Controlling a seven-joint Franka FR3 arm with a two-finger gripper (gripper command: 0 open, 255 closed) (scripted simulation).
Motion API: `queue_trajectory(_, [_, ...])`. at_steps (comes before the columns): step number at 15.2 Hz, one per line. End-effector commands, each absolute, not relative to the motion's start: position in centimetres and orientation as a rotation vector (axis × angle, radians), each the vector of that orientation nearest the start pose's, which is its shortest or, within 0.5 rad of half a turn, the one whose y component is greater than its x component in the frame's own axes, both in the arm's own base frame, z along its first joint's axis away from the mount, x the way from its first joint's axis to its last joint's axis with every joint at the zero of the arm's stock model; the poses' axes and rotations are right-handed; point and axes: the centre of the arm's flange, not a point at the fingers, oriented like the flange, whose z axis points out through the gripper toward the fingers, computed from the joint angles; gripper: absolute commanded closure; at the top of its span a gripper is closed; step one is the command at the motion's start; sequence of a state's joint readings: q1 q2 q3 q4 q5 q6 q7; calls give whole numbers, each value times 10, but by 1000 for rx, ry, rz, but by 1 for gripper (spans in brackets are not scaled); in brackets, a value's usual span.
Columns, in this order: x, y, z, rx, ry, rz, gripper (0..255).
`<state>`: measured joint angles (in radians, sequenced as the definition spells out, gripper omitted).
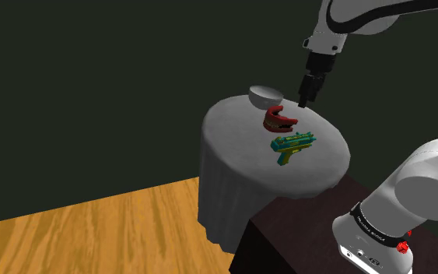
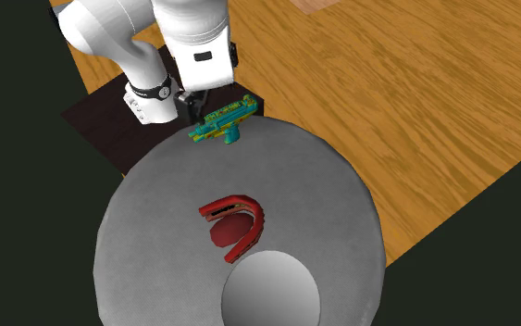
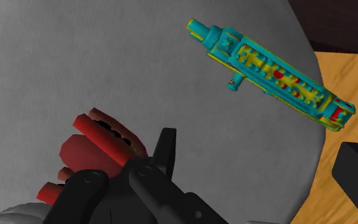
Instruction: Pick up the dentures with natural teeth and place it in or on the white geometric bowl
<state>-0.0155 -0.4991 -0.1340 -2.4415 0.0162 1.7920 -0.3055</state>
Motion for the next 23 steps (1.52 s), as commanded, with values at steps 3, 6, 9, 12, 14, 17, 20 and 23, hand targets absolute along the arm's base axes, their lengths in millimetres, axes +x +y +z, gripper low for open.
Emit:
queue_trajectory(3, [408, -75, 429, -3017, -291, 200, 0])
queue_trajectory(6, [435, -88, 403, -3019, -314, 201, 0])
queue_trajectory(9, [461, -101, 377, -3020, -337, 201, 0])
queue_trajectory(12, [488, -114, 351, -3022, -360, 201, 0])
queue_trajectory(14, [505, -122, 333, -3023, -375, 201, 0])
queue_trajectory(17, [511, -125, 316, -3024, -381, 201, 0])
queue_trajectory(20, [509, -124, 300, -3024, -381, 201, 0])
queue_trajectory(23, [507, -123, 287, -3024, -381, 201, 0])
